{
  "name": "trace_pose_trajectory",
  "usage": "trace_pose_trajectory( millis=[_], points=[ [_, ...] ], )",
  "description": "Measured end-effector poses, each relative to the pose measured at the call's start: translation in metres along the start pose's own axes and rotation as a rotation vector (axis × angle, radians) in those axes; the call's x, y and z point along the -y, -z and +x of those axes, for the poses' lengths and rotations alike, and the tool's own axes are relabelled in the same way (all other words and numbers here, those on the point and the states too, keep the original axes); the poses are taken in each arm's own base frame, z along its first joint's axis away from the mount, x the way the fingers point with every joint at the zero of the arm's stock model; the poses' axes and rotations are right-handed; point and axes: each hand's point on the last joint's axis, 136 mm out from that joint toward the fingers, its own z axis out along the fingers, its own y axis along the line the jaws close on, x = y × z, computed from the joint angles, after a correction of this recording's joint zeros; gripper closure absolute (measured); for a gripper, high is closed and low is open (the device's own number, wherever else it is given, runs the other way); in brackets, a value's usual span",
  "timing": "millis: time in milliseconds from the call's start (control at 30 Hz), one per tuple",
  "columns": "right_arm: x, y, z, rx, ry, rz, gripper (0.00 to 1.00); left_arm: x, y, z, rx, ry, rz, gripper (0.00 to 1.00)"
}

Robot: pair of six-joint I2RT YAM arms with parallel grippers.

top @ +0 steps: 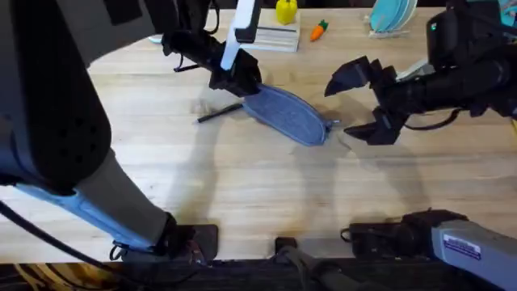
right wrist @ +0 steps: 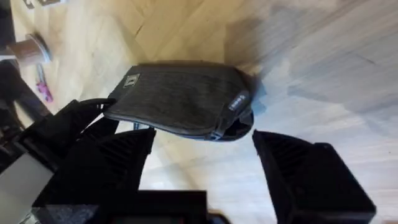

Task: Unzip the bag, pick up the pens from the table one at a time and place them inside, then zip the bag closed.

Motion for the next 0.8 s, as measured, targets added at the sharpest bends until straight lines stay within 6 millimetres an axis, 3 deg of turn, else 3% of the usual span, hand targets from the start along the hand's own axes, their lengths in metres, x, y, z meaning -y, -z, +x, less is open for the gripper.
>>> trace_pose_trajectory(
  millis=[333, 567, 600, 633, 667, 800],
  points=[
    [0.009, -0.023, 0.007, -0.001, -0.003, 0.102, 0.104, 0.000, 0.000, 0.000, 0.000, 0.000, 0.000, 0.958],
    [0.015, -0.035, 0.007, -0.017, -0.041, 0.139, 0.351, 0.000, 0.000, 0.000, 0.000, 0.000, 0.000, 0.958],
    [0.016, -0.036, 0.007, -0.018, -0.045, 0.143, 0.404, 0.000, 0.000, 0.000, 0.000, 0.000, 0.000, 0.958],
    [0.016, -0.036, 0.006, -0.016, -0.052, 0.144, 0.556, 0.000, 0.000, 0.000, 0.000, 0.000, 0.000, 0.958],
    [0.016, -0.036, 0.006, -0.014, -0.053, 0.145, 0.602, 0.000, 0.000, 0.000, 0.000, 0.000, 0.000, 0.958],
    [0.016, -0.036, 0.006, -0.014, -0.055, 0.146, 0.670, 0.000, 0.000, 0.000, 0.000, -0.001, 0.000, 0.958]
  ],
)
